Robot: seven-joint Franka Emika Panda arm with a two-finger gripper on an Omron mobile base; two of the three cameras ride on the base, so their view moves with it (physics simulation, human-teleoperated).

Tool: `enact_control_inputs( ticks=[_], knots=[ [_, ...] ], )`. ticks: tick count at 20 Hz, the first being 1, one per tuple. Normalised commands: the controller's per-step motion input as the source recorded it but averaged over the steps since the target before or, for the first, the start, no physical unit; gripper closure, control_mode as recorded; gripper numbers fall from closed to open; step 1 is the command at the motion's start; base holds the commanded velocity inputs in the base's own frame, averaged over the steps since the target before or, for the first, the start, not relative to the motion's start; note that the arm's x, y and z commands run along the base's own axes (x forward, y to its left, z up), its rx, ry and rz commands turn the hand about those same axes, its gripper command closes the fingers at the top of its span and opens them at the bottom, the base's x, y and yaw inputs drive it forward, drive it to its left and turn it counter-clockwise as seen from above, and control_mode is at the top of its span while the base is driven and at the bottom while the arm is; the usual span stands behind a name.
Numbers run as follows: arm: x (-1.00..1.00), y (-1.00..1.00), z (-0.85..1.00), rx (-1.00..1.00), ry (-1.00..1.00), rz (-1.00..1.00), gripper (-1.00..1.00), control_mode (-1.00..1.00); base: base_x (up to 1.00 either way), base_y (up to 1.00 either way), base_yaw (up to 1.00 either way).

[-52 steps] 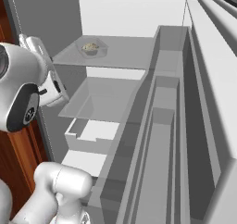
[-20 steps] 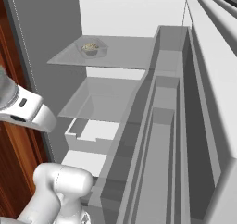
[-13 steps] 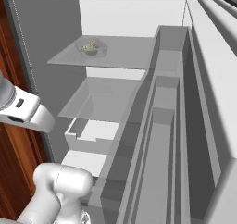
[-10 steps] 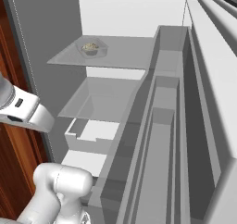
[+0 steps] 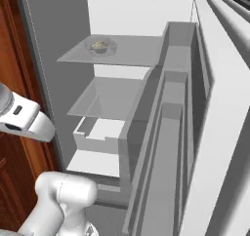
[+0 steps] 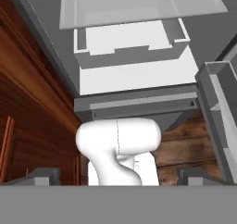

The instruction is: Place two dumplings into each of the tupperware containers and then place the containers in the fridge.

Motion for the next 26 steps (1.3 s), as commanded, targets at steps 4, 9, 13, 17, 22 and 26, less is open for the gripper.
enact_control_inputs(
  ticks=[4,9,13,17,22,26],
  knots=[
    [0.00,0.00,0.00,0.00,0.00,0.00,-1.00,1.00,-1.00,-0.07,0.00],
    [0.00,0.00,0.00,0.00,0.00,0.00,-1.00,1.00,-1.00,-0.12,0.00],
    [0.00,0.00,0.00,0.00,0.00,0.00,-1.00,1.00,-0.98,-0.19,-0.05],
    [0.00,0.00,0.00,0.00,0.00,0.00,-1.00,1.00,-0.79,-0.22,-0.28],
    [0.00,0.00,0.00,0.00,0.00,0.00,-1.00,1.00,-0.94,-0.41,-0.59],
    [0.00,0.00,0.00,0.00,0.00,0.00,-1.00,1.00,-0.68,-0.11,-0.81]
  ],
)
